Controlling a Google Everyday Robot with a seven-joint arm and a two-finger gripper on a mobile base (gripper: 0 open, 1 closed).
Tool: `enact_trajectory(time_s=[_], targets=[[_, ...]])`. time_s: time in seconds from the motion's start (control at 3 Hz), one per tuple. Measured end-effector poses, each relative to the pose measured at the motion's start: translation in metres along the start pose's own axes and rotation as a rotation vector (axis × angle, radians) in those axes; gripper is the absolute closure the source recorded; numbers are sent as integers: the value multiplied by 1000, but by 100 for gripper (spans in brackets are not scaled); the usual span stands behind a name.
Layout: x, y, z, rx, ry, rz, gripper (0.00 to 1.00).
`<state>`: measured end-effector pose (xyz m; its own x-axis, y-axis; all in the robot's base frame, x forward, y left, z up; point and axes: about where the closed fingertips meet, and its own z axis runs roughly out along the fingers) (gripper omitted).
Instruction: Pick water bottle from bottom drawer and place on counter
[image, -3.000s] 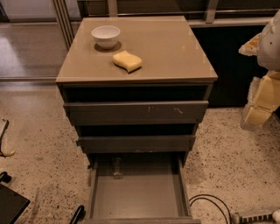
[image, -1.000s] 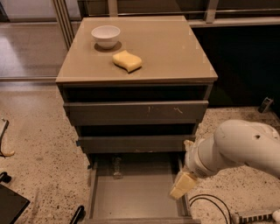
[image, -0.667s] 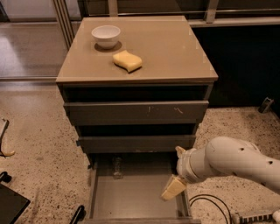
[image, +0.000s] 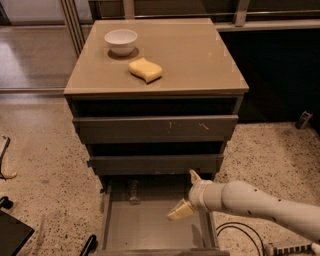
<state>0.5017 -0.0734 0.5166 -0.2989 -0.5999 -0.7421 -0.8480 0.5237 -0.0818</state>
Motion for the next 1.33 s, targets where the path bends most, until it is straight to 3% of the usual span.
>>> enact_trajectory(time_s=[0.33,0.67,1.0,1.33], targets=[[0,0,0,0,0,0,0],[16,-3,10,26,5,19,0],[47,-4,37,35,8,49,0],[78,2,76,-4,-16,89,0]])
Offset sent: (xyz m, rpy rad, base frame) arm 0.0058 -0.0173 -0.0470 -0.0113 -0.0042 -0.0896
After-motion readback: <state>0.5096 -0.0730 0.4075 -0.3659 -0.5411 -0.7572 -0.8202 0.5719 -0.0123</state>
